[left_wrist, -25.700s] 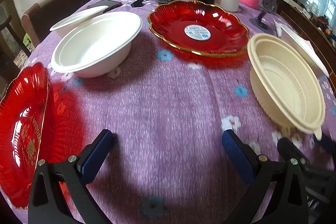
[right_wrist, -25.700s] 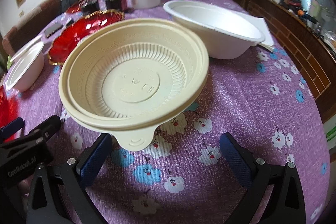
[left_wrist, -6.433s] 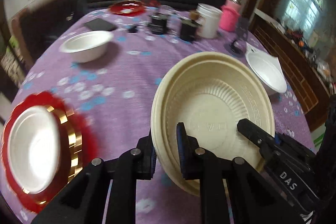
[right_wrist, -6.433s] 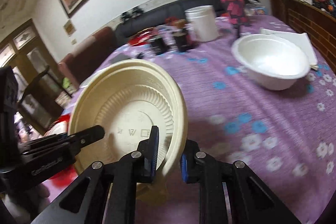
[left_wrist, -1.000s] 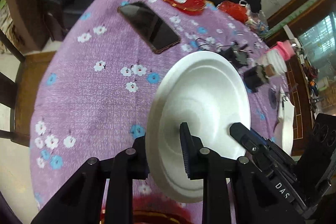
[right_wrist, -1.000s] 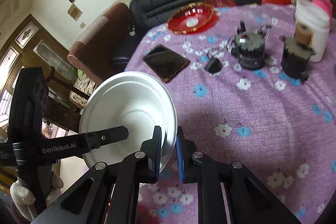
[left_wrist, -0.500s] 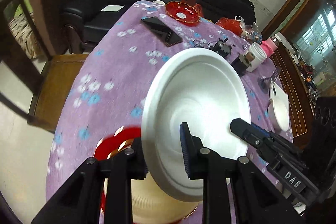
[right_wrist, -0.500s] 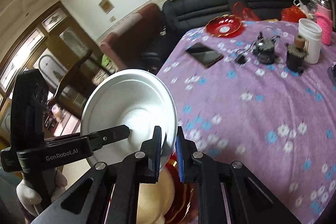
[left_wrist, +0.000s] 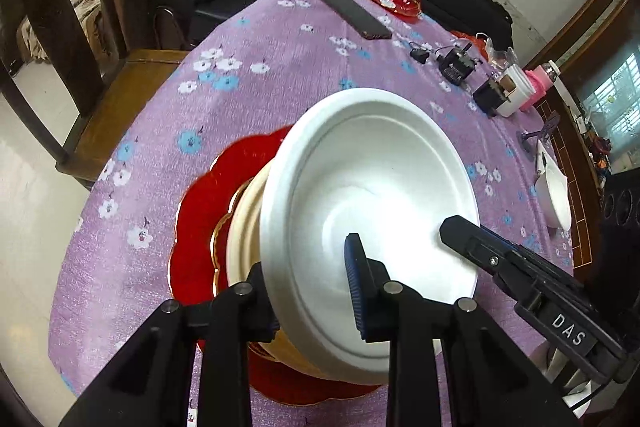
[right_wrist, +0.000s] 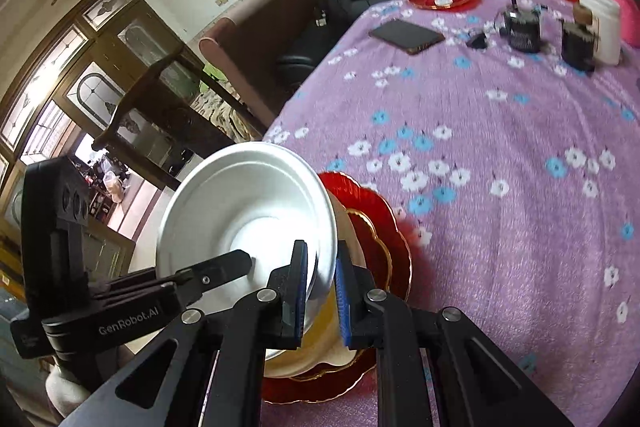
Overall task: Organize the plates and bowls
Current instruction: 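Carry the white plate with both grippers and lower it into the cream bowl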
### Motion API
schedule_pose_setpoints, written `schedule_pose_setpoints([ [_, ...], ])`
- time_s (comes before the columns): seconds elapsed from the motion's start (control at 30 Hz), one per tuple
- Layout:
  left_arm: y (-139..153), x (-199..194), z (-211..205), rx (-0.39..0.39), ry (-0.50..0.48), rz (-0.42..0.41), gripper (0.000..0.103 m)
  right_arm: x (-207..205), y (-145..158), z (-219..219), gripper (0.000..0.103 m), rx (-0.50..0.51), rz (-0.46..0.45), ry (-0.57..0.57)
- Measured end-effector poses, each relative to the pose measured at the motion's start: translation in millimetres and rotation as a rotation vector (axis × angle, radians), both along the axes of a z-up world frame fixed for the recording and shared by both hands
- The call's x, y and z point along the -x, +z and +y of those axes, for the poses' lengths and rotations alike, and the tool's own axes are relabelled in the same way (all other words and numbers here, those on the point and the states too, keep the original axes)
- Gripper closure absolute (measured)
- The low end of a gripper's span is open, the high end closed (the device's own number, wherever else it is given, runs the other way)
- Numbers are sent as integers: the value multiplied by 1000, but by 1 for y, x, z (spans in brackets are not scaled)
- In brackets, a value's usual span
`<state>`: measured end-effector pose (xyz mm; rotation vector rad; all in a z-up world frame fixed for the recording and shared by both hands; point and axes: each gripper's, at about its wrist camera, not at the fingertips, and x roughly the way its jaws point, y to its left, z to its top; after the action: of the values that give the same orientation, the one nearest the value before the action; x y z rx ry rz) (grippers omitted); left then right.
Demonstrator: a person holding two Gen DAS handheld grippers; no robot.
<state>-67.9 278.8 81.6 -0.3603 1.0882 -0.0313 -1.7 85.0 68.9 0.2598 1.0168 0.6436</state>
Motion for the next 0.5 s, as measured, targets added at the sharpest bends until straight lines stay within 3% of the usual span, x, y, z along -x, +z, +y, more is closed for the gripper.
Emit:
schedule_pose_setpoints([
  [0.1,1,5,-2,-30,7,-22,76,4,0,5,88,28,-18,12],
  [0.17,4,9,-4,-62,13,-41,70,8,2,10,88,45,-42,24],
  [0.23,8,14,-6,-85,21,-68,50,12,5,16,88,63,-71,31],
  [0.3,13,21,-8,-110,29,-104,42,16,8,23,88,88,-111,41],
  [0.5,24,33,-5,-169,86,-175,32,28,16,33,87,146,-219,54],
])
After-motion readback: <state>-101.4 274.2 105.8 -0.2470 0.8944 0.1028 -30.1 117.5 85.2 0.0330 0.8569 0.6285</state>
